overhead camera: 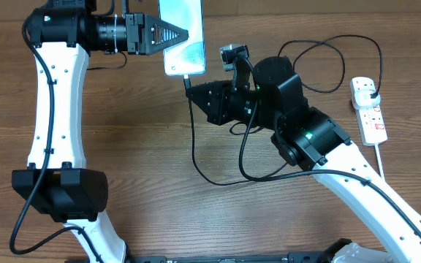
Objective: Plug charger to phone and switch on socket
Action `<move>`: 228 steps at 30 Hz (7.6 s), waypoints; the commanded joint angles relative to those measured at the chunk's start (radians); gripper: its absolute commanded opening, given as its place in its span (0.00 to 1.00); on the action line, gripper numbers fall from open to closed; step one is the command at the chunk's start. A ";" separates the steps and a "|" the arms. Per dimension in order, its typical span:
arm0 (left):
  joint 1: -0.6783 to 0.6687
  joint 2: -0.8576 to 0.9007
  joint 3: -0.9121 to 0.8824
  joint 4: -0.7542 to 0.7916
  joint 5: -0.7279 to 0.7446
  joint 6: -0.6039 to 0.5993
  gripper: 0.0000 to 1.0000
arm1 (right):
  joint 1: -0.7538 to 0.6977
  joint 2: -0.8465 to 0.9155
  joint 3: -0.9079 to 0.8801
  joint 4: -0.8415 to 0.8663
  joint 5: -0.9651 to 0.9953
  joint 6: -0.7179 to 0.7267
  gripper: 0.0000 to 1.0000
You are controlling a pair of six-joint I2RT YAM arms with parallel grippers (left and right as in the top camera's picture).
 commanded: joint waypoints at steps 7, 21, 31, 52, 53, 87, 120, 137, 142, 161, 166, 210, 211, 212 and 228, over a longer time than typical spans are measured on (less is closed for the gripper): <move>-0.004 -0.035 0.008 0.005 0.074 -0.010 0.04 | 0.006 -0.029 0.032 0.035 0.026 0.002 0.04; -0.004 -0.035 0.008 -0.001 0.085 -0.010 0.04 | 0.005 -0.029 0.032 0.087 0.026 0.013 0.04; -0.004 -0.035 0.008 0.001 0.100 -0.009 0.04 | 0.005 -0.029 0.032 0.091 0.027 0.012 0.04; 0.067 -0.035 0.008 -0.058 -0.757 -0.298 0.04 | -0.011 0.082 0.148 -0.294 0.108 -0.016 0.72; 0.067 -0.035 0.008 -0.062 -0.795 -0.312 0.04 | -0.018 0.121 0.214 -0.361 0.108 -0.046 0.75; 0.186 -0.035 0.008 -0.249 -1.299 -0.429 0.04 | 0.156 1.087 0.985 -0.669 0.399 -0.206 0.49; 0.186 -0.035 0.008 -0.248 -1.264 -0.420 0.04 | 0.226 0.925 0.827 -1.371 0.351 -0.099 0.04; 0.186 -0.035 0.008 -0.243 -1.260 -0.414 0.04 | 0.236 0.762 0.398 -1.165 0.389 0.003 0.49; 0.186 -0.035 0.008 -0.237 -1.260 -0.414 0.04 | 0.208 0.698 0.479 -1.163 0.392 -0.007 0.82; 0.186 -0.035 0.008 -0.238 -1.138 -0.360 0.04 | 0.067 0.838 0.472 -0.756 0.440 -0.106 0.28; 0.186 -0.035 0.008 -0.235 -1.138 -0.360 0.04 | 0.067 0.874 0.468 -0.777 0.438 -0.114 0.28; 0.166 -0.035 0.008 -0.111 0.136 0.136 0.04 | -0.072 0.370 0.560 -0.602 -0.408 -0.278 0.04; 0.159 -0.035 0.008 -0.111 0.136 0.136 0.04 | -0.055 0.370 0.560 -0.581 -0.394 -0.257 0.04; 0.156 -0.035 0.008 -0.111 0.136 0.137 0.04 | -0.048 0.370 0.561 -0.572 -0.394 -0.257 0.04; 0.150 -0.035 0.008 -0.111 0.137 0.137 0.04 | -0.010 0.368 0.561 -0.439 -0.352 -0.223 0.04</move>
